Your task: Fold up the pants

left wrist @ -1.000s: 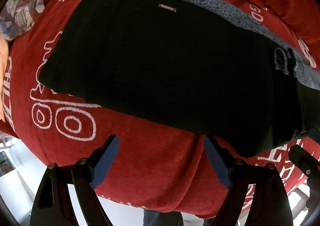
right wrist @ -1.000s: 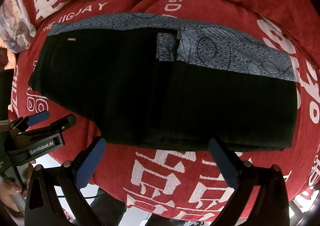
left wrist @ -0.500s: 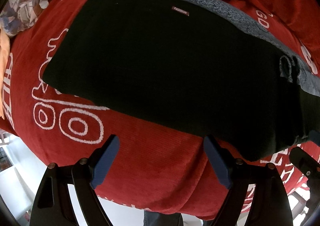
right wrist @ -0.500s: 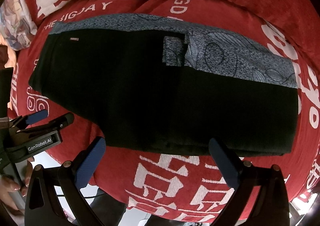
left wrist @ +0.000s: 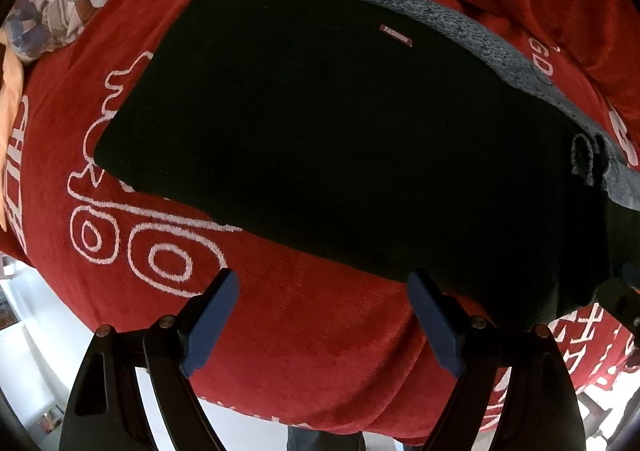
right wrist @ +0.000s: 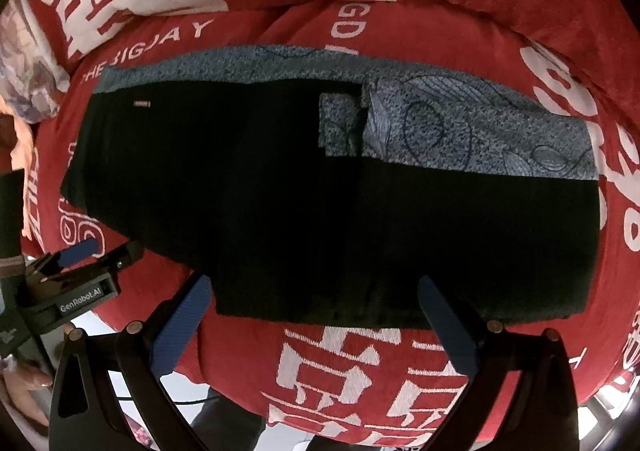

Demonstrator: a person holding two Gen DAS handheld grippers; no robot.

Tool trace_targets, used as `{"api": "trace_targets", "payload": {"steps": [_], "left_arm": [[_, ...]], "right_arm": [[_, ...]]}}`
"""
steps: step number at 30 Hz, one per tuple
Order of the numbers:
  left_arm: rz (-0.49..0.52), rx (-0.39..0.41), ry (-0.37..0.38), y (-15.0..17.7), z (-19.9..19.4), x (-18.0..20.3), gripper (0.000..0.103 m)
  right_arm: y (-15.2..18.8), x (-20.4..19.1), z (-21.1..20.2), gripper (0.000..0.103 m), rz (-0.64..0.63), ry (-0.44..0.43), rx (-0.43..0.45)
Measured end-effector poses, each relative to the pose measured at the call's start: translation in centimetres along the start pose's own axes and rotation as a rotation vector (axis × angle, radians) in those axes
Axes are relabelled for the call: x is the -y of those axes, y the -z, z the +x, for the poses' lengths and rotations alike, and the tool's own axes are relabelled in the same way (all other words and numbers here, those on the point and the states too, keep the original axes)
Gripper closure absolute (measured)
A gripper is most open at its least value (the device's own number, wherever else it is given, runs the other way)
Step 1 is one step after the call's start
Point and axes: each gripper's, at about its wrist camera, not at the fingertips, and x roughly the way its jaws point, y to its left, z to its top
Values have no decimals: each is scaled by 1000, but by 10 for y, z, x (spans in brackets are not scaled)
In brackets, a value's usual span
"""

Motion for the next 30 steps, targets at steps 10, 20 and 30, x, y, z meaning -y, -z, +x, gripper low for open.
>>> {"api": "trace_targets", "payload": {"steps": [10, 20, 30], "left_arm": [[-10, 2, 2, -10, -2, -15, 16], [-31, 17, 16, -21, -4, -36, 16], [-55, 30, 49, -31, -8, -51, 16]], "right_arm": [[-6, -9, 6, 0, -2, -29, -9], [-6, -13, 10, 0, -7, -22, -14], [-11, -20, 13, 0, -2, -81, 9]]}}
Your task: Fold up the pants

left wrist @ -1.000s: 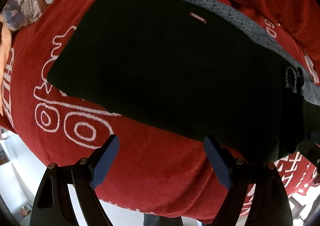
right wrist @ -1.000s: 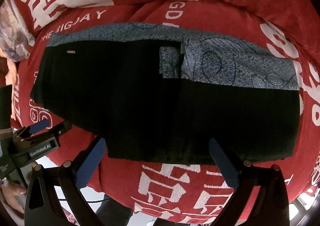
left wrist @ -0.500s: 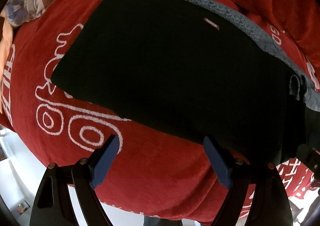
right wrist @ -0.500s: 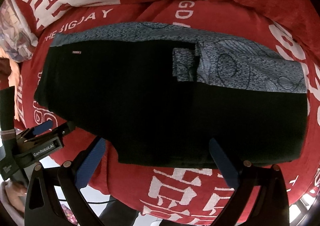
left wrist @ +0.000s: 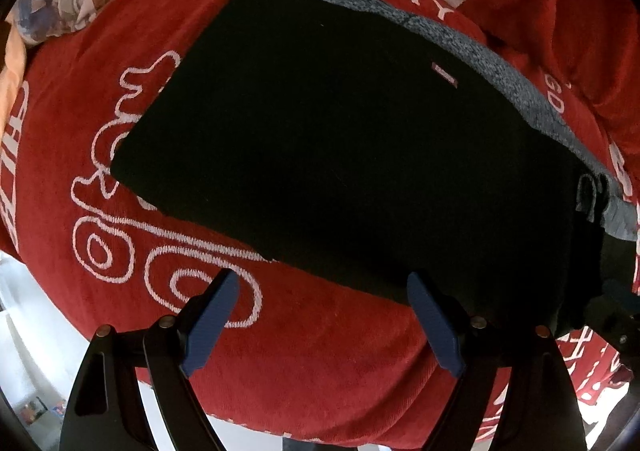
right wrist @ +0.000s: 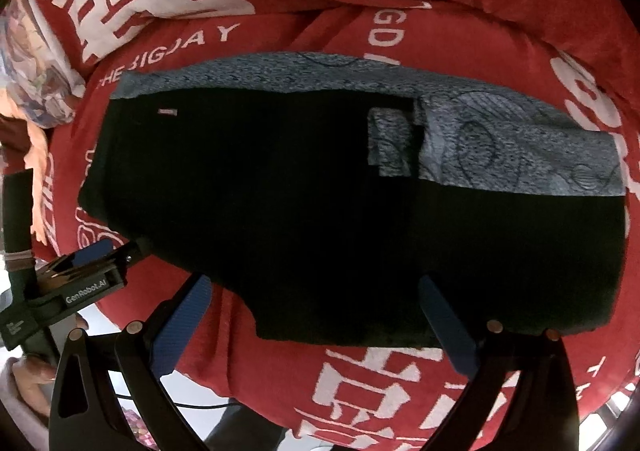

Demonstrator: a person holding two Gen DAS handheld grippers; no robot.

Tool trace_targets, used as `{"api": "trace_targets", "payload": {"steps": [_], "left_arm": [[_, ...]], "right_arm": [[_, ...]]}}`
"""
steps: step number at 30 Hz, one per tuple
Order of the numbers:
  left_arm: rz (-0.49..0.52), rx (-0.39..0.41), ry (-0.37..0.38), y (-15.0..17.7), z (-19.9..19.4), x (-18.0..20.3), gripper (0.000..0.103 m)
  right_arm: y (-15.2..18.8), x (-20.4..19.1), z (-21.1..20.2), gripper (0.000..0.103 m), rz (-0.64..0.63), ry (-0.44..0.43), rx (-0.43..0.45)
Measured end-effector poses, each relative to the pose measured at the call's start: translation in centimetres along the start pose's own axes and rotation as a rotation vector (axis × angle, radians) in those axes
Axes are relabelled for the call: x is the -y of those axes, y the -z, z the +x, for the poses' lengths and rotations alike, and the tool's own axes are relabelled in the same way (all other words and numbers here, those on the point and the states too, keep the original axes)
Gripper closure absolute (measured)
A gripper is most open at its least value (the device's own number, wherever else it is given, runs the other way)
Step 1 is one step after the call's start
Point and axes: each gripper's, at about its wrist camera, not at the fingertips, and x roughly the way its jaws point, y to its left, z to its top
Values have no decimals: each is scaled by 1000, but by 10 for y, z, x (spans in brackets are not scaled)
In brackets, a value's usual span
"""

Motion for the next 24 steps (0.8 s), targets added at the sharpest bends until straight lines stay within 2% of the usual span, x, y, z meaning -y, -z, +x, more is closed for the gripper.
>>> {"api": "trace_targets", "payload": {"steps": [11, 14, 17, 20, 23, 24], "left_arm": [[-16, 11, 44, -10, -2, -24, 16], [-19, 18, 81, -11, -2, -30, 16], [-44, 43, 181, -18, -8, -50, 16], [-85, 51, 330, -24, -10, -75, 16], [-113, 65, 433, -26, -8, -91, 16], [-128, 79, 498, -28, -7, -99, 16]], "right_arm": [[3, 10, 6, 0, 47, -70, 9], [5, 14, 5, 0, 55, -94, 24], [7, 21, 3, 0, 73, -139, 50], [11, 30, 1, 0, 95, -195, 73], [13, 36, 0, 0, 102, -241, 84], [13, 37, -1, 0, 98, -252, 84]]}}
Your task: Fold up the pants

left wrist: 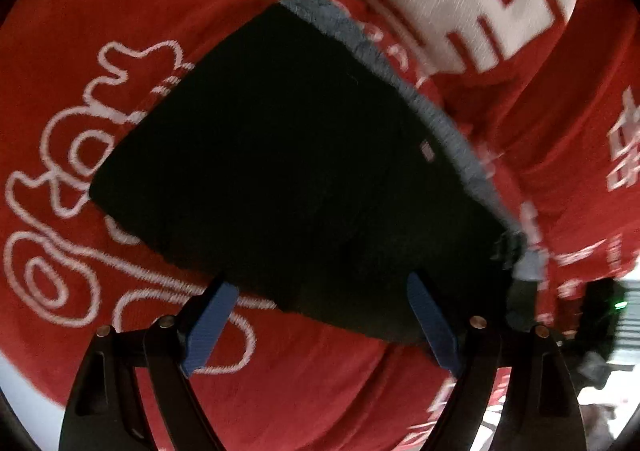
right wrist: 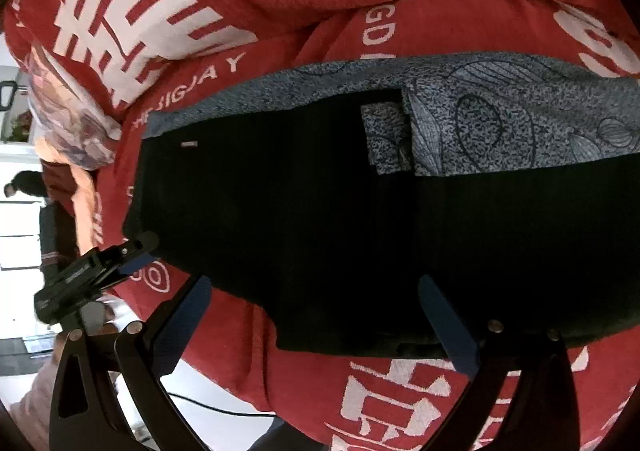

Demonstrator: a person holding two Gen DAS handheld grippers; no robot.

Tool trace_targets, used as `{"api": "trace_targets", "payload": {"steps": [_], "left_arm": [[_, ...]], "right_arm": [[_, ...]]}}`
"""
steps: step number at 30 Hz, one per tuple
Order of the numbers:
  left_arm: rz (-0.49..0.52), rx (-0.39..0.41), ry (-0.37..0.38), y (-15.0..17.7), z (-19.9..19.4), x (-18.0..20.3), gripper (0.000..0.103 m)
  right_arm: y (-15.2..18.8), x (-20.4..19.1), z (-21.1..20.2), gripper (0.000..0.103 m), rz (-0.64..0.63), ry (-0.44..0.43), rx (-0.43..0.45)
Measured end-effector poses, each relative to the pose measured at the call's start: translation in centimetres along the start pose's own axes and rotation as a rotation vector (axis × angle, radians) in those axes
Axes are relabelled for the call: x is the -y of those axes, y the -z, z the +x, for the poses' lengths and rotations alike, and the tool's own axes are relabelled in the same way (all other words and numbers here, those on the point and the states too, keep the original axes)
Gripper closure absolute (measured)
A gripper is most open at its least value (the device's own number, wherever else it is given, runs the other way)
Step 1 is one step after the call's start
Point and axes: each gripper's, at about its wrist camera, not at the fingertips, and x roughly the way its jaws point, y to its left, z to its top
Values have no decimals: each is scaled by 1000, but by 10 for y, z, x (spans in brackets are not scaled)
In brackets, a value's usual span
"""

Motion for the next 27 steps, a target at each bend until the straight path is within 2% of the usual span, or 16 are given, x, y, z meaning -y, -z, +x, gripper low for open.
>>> {"api": "trace_targets", "payload": {"steps": [5, 9, 13, 19, 22, 23, 25, 27], "left_arm": [[-83, 38, 144, 0, -6, -17, 16], [-117, 74, 229, 2, -13, -29, 16], [-151, 98, 262, 2, -15, -44, 16], [-213, 138, 282, 5, -8, -37, 16], [-163, 199, 340, 6, -18, -20, 16], [-148, 209, 318, 3, -17, -18, 16], [-202, 178, 203, -7, 0, -21, 16], [-247, 184, 169, -11, 5, -19, 18]], "right_arm": [[0, 7, -2, 0, 10, -54, 11], [2, 6, -3, 0, 2, -48, 12], [2, 1, 0, 0, -34, -23, 1], [2, -1, 1, 0, -40, -20, -1], [3, 0, 0, 0, -38, -23, -1], [3, 0, 1, 0, -42, -24, -2], [2, 0, 1, 0, -46, -23, -5], [2, -2, 0, 0, -48, -18, -10]]}}
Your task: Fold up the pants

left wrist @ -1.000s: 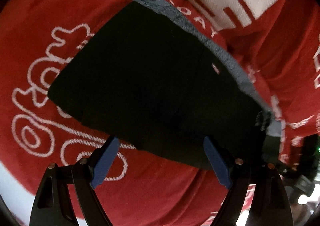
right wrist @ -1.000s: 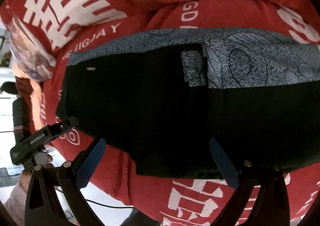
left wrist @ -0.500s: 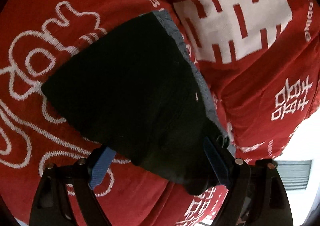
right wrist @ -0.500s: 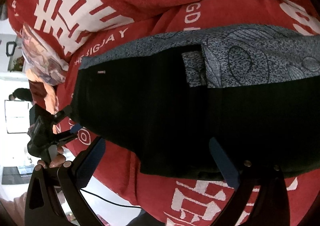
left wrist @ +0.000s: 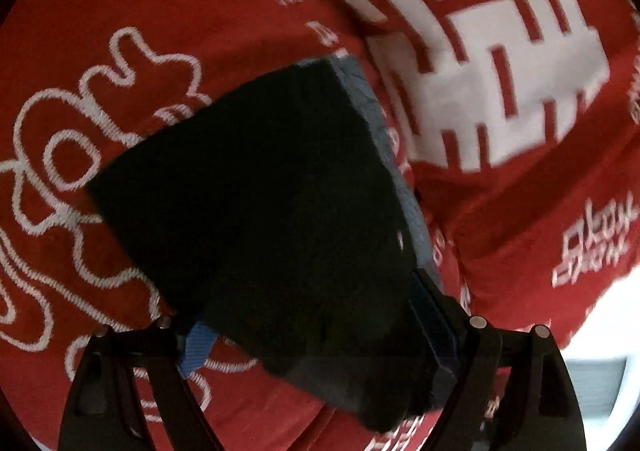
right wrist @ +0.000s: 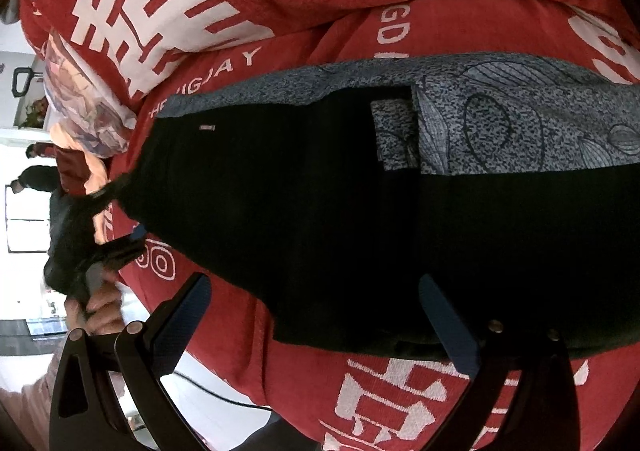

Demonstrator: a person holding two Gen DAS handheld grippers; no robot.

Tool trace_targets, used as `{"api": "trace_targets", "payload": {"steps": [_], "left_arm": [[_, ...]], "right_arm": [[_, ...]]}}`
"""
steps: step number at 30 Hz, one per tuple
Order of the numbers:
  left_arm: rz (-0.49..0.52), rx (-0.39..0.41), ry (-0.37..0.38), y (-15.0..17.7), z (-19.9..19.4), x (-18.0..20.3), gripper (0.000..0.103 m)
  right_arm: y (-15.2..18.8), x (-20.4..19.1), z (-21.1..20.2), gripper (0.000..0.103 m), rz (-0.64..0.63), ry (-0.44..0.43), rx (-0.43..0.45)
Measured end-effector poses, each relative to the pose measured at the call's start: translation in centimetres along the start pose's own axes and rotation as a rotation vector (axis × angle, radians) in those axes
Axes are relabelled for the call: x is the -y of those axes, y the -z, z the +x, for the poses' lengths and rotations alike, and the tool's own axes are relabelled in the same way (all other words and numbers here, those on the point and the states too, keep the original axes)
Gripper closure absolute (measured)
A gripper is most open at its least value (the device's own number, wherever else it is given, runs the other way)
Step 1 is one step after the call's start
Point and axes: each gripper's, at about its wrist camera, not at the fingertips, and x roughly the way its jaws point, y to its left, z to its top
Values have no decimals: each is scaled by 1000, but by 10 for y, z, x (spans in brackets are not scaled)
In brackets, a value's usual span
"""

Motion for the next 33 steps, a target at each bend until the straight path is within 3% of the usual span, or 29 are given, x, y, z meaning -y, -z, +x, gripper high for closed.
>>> {"api": "trace_targets", "payload": {"steps": [1, 2, 3, 4, 7, 9, 13, 16, 21, 26, 28, 29, 30, 33], "left_arm": [[22, 13, -62, 2, -1, 9, 22], [51, 15, -121, 4, 0, 15, 40], [116, 15, -226, 8, 3, 24, 60], [211, 15, -326, 13, 6, 36, 63], [403, 53, -453, 30, 8, 65, 67], [635, 113, -589, 54, 15, 92, 67], [1034, 206, -765, 108, 29, 116, 67], [1154, 224, -813, 121, 29, 117, 67], [1148, 210, -810, 113, 32, 114, 67], [1178, 232, -818, 118, 35, 115, 67], [1176, 226, -817, 118, 34, 114, 67], [1159, 203, -814, 116, 35, 113, 67], [1146, 197, -805, 115, 32, 113, 67], [1168, 203, -764, 124, 23, 128, 67]], "right_arm": [[-1, -2, -1, 0, 2, 4, -6], [-3, -4, -3, 0, 4, 6, -14], [-5, -6, -5, 0, 7, -2, -19], [-10, -10, -8, 0, 16, -25, -24], [-31, -27, -19, 0, 30, -82, -37], [-53, -45, -22, 0, 6, -91, -54], [-97, -97, -12, 0, -102, -117, -138], [-126, -153, 15, 0, -209, -129, -244], [-142, -230, 80, 0, -339, -119, -416], [-138, -250, 133, 2, -371, -58, -538], [-136, -244, 144, 32, -345, -49, -579], [-135, -240, 145, 62, -342, -25, -582], [-134, -235, 143, 73, -329, -40, -577], [-130, -216, 116, 78, -289, -116, -509]]}}
